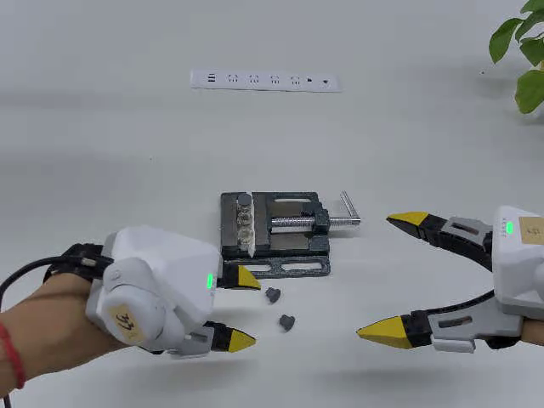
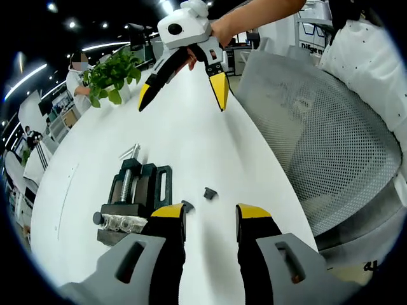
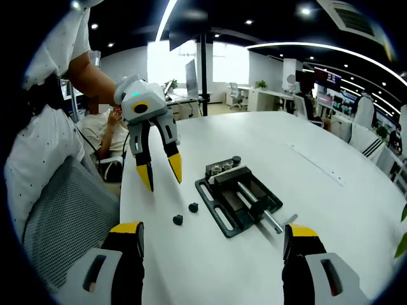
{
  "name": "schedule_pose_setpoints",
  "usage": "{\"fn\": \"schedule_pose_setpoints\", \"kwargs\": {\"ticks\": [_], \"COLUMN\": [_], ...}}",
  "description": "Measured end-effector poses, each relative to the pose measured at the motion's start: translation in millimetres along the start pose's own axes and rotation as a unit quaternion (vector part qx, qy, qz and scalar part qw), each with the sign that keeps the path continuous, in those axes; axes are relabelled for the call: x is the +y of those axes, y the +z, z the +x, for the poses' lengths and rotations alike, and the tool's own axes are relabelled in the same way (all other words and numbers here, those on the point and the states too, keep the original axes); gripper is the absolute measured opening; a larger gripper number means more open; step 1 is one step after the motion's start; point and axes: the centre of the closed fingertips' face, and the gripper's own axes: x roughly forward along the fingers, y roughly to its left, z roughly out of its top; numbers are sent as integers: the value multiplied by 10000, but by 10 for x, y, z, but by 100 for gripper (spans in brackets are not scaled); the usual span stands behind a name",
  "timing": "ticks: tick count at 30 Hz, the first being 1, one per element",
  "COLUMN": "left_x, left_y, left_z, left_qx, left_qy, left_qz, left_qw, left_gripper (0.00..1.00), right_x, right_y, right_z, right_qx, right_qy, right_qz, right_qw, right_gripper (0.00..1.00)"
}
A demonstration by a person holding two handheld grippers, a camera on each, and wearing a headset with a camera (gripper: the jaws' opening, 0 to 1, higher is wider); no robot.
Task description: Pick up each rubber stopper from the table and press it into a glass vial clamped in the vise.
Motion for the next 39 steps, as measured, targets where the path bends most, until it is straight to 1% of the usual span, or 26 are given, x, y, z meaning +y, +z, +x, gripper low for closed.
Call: {"fn": "schedule_pose_setpoints", "kwargs": {"ticks": [2, 3, 7, 11, 13, 17, 19, 22, 25, 31, 35, 39], "left_x": [-11, -16, -16, -6, 3, 13, 25, 13, 13, 16, -1, -5], "left_y": [-29, -34, -94, -110, -137, -81, -92, -71, -98, -86, -115, -131], "left_z": [64, 88, 169, 245, 295, 364, 387, 433, 461, 490, 518, 539], "left_qx": [72, 71, 133, 164, 185, 187, 203, 257, 321, 348, 398, 414], "left_qy": [-69, -102, -161, -208, -234, -260, -284, -353, -403, -488, -567, -585], "left_qz": [99, 116, 144, 178, 191, 240, 271, 371, 494, 628, 690, 710], "left_qw": [9999, 9999, 9997, 9995, 9994, 9992, 9990, 9984, 9975, 9962, 9952, 9949], "left_gripper": [26, 25, 22, 20, 18, 16, 16, 15, 14, 12, 10, 9], "right_x": [6, 9, 31, 44, 59, 81, 90, 106, 114, 96, 91, 85], "right_y": [-6, -11, -41, -49, -58, -92, -113, -156, -188, -219, -235, -228], "right_z": [-6, -9, -21, -34, -40, -50, -55, -69, -85, -118, -127, -131], "right_qx": [-10, -7, 13, 5, -3, 13, 27, 46, 84, 78, 95, 78], "right_qy": [-1, 0, 18, 1, 9, 22, 38, 56, 58, -16, -29, -51], "right_qz": [8, 16, 42, 58, 66, 45, 37, 37, 54, 120, 128, 144], "right_qw": [10000, 10000, 10000, 10000, 10000, 10000, 10000, 10000, 9999, 9999, 9999, 9999], "right_gripper": [89, 89, 88, 88, 88, 89, 89, 91, 91, 90, 90, 89]}}
